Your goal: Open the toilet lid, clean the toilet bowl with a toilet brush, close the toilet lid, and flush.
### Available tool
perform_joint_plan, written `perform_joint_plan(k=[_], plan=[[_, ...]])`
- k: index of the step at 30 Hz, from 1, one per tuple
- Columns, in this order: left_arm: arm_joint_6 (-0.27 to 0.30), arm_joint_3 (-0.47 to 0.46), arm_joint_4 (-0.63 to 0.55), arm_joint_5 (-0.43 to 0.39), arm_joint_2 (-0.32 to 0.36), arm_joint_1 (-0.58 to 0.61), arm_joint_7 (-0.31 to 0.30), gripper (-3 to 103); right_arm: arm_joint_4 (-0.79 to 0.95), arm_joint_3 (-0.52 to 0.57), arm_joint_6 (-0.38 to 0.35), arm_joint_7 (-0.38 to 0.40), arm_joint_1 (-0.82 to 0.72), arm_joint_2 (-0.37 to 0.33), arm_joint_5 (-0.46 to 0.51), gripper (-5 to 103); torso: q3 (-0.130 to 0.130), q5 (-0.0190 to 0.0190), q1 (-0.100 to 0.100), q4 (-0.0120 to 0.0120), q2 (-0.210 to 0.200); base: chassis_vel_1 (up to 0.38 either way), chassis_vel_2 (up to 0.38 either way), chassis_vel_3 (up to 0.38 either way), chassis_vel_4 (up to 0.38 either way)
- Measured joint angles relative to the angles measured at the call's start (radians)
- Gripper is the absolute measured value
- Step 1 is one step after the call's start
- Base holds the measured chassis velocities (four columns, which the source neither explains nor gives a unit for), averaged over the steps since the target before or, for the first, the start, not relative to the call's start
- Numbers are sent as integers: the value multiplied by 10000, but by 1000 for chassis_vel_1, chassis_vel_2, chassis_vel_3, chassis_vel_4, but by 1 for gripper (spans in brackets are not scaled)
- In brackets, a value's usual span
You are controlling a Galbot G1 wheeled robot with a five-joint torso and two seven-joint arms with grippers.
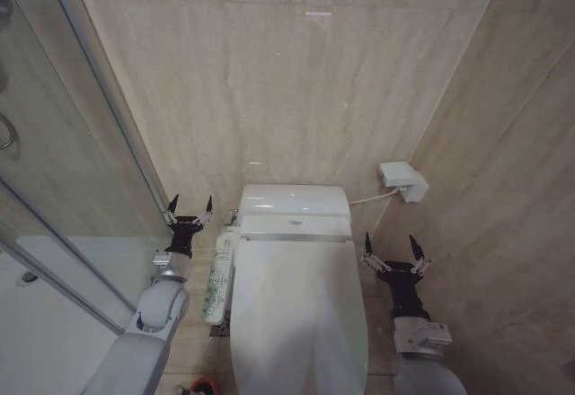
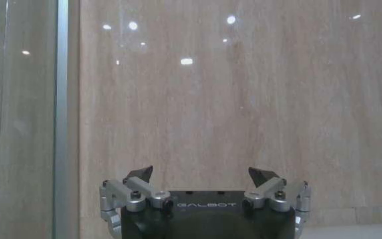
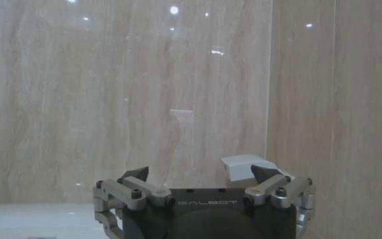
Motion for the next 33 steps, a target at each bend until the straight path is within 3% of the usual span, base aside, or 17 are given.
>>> perform_joint_plan(k=[24,33], plan=[[-129,10,71,-68,89,4,176,98,0,0,0,0,-1,0,0,100,0,0,-1,2,1,-20,21,19,-20],[-447,843,1937,-852,444,-1120,822,97,0,0,0,0,-1,0,0,100,0,0,0,1,0,0,0,0,0]])
